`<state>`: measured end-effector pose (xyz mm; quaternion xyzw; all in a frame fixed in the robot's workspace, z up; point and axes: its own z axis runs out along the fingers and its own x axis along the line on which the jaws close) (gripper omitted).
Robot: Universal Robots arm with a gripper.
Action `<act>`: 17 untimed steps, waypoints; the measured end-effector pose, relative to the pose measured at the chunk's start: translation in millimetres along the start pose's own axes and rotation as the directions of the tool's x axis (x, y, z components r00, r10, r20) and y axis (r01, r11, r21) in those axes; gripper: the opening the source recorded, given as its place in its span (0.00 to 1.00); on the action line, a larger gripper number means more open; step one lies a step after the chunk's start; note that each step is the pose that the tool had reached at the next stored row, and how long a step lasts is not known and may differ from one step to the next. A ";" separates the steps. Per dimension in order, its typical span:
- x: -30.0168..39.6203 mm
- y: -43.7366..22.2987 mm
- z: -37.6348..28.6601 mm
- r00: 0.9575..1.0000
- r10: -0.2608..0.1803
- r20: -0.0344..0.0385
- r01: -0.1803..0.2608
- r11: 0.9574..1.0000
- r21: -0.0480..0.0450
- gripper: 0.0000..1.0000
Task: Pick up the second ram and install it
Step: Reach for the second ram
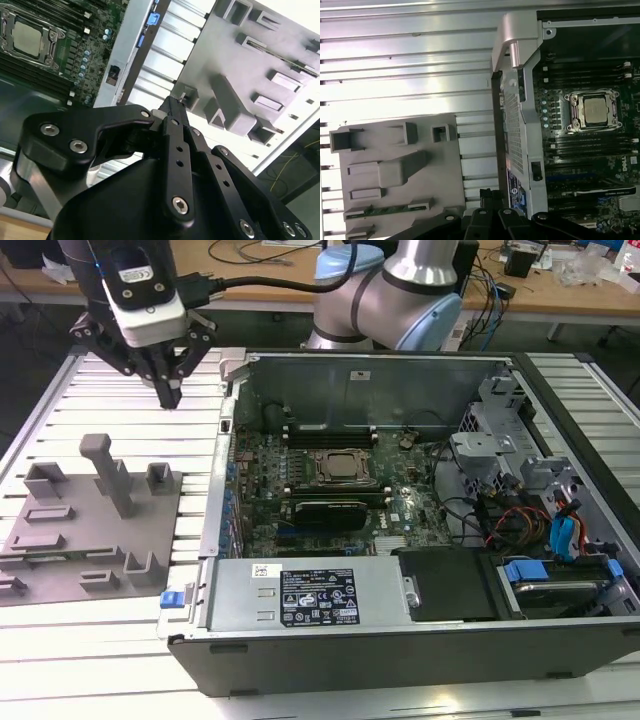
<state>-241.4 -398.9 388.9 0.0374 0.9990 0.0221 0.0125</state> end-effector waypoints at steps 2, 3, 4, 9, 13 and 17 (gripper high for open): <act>5.7 -0.4 0.1 1.000 0.000 0.000 0.000 1.000 0.000 0.11; 9.2 -0.7 0.1 1.000 0.000 0.000 0.000 1.000 0.000 0.11; 12.5 -0.9 0.1 1.000 0.000 0.000 0.000 1.000 0.000 0.11; 27.6 -2.1 0.4 1.000 0.000 0.000 0.000 1.000 0.000 0.11; 39.8 -3.0 0.6 1.000 0.000 0.000 0.000 1.000 0.000 0.11; 52.9 -4.0 0.8 1.000 0.000 0.000 0.000 1.000 0.000 0.11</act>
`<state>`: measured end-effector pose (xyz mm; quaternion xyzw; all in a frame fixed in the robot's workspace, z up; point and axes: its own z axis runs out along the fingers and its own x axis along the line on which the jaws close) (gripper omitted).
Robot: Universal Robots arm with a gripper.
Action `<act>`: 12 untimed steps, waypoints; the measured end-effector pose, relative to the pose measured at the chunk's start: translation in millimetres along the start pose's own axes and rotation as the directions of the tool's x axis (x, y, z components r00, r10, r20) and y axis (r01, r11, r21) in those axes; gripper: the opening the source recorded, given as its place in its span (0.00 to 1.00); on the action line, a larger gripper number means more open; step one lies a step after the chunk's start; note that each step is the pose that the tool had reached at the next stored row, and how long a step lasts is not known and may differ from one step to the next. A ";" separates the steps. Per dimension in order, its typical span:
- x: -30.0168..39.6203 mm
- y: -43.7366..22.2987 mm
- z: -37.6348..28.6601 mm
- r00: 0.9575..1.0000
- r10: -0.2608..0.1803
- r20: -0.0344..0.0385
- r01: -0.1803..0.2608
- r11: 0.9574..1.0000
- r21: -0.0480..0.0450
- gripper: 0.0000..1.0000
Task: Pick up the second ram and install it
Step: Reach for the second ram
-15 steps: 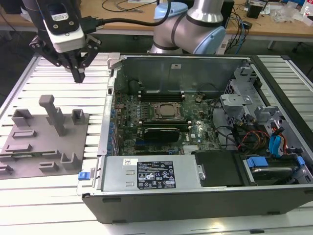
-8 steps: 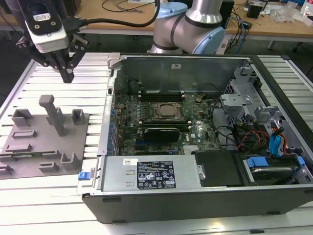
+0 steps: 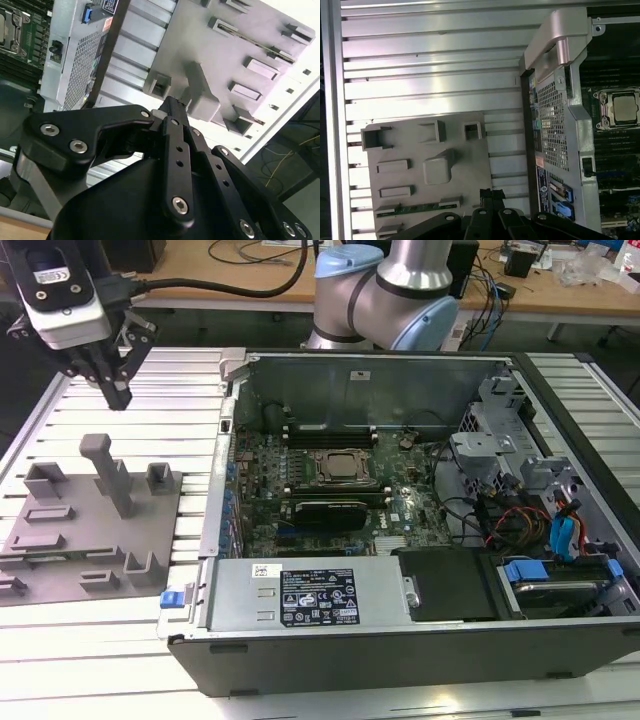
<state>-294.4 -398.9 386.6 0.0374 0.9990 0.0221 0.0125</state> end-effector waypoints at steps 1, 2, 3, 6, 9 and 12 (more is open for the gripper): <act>2.4 -0.2 0.0 1.000 0.000 0.000 0.000 1.000 0.000 0.11; 4.4 -0.3 0.1 1.000 0.000 0.000 0.000 1.000 0.000 0.11; 6.1 -0.5 0.2 1.000 0.000 0.000 0.000 1.000 0.000 0.11; 10.2 -0.8 0.3 1.000 0.000 0.000 0.000 1.000 0.000 0.11; 14.9 -1.1 0.4 1.000 0.000 0.000 0.000 1.000 0.000 0.11; 20.6 -1.6 0.5 1.000 0.000 0.000 0.000 1.000 0.000 0.11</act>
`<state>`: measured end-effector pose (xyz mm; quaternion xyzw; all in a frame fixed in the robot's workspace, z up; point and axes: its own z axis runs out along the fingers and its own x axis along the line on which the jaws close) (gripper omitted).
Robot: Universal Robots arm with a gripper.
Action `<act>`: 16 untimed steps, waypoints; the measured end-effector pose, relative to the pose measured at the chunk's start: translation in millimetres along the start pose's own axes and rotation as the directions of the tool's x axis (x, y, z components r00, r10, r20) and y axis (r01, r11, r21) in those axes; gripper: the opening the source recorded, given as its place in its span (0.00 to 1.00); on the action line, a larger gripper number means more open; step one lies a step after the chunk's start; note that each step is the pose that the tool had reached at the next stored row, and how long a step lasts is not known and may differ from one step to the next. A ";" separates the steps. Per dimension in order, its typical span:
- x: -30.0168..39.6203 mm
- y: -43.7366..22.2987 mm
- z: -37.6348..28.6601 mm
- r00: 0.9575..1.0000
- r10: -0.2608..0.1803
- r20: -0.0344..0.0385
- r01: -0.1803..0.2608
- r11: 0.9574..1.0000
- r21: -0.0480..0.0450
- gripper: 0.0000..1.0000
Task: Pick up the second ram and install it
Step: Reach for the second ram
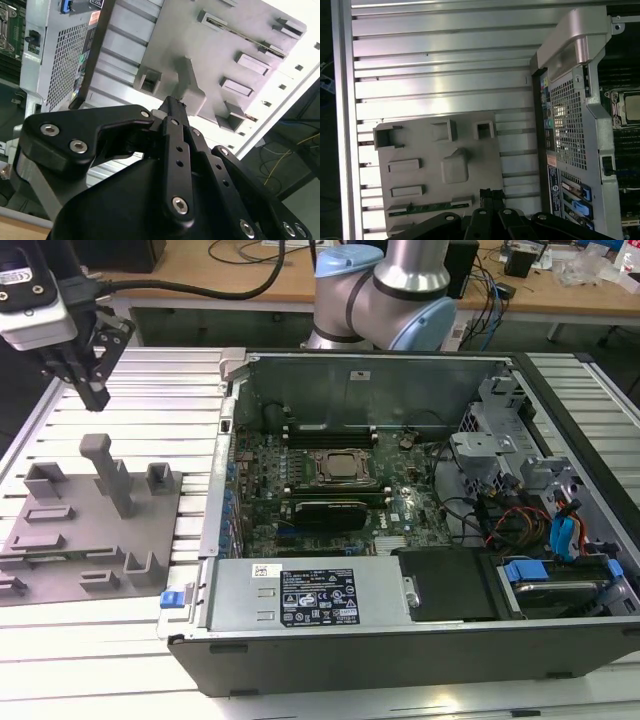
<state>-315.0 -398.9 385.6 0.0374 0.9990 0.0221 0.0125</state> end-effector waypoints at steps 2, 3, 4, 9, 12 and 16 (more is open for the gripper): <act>4.3 -0.3 0.1 1.000 0.000 0.000 0.000 1.000 0.000 0.11; 7.6 -0.6 0.2 1.000 0.000 0.000 0.000 1.000 0.000 0.11; 9.8 -0.7 0.2 1.000 0.000 0.000 0.000 1.000 0.000 0.11; 27.2 -2.1 0.4 1.000 0.000 0.000 0.000 1.000 0.000 0.11; 34.6 -2.6 0.3 1.000 0.000 0.000 0.000 1.000 0.000 0.11; 42.9 -3.2 0.2 1.000 0.000 0.000 0.000 1.000 0.000 0.11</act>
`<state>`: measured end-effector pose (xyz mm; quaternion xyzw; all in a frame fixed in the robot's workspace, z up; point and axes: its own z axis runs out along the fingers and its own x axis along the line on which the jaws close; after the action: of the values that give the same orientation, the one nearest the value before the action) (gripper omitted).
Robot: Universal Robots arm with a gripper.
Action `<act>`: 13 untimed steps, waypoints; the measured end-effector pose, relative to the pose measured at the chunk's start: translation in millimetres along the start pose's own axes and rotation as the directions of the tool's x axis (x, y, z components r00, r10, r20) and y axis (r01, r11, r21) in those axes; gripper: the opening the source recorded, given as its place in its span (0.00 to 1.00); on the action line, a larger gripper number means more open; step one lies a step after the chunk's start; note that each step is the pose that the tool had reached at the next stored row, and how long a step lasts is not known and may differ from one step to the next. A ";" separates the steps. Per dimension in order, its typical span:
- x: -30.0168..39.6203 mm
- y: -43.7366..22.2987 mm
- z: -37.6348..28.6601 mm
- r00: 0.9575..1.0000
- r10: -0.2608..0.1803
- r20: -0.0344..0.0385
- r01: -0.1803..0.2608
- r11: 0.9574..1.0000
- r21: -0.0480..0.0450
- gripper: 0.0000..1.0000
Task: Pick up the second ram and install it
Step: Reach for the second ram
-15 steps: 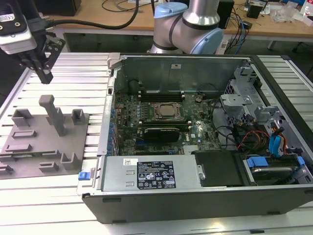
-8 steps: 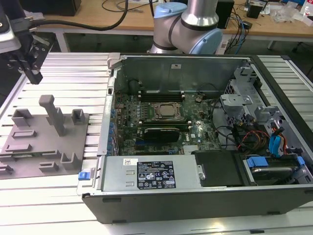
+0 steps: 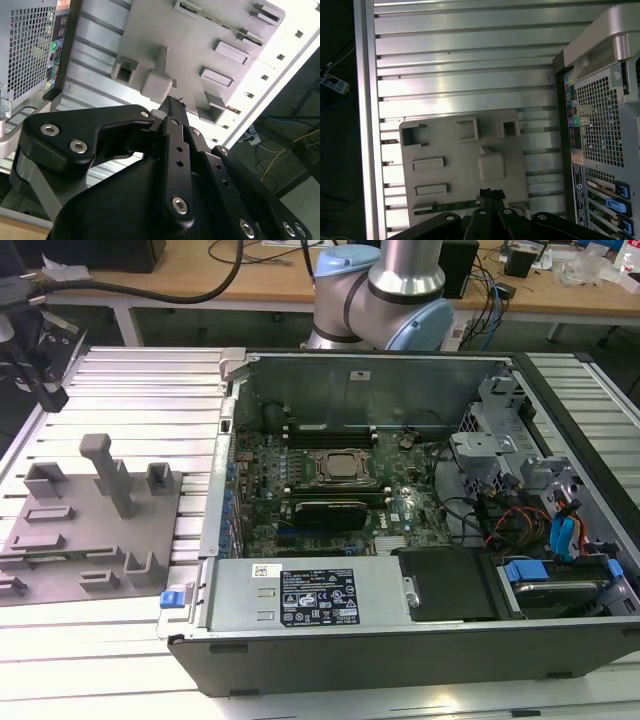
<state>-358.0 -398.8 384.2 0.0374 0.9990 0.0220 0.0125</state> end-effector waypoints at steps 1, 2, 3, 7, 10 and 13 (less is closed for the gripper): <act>1.3 -0.1 0.0 1.000 0.000 0.000 0.000 1.000 0.000 0.11; 2.6 -0.2 0.0 1.000 0.000 0.000 0.000 1.000 0.000 0.11; 4.8 -0.4 0.0 1.000 0.000 0.000 0.000 1.000 0.000 0.11; 12.4 -0.9 -0.1 1.000 0.000 0.000 0.000 1.000 0.000 0.11; 15.9 -1.2 0.0 1.000 0.000 0.000 0.000 1.000 0.000 0.11; 23.3 -1.8 0.0 1.000 0.000 0.000 0.000 1.000 0.000 0.11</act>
<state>-381.4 -398.8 383.6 0.0374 0.9990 0.0220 0.0125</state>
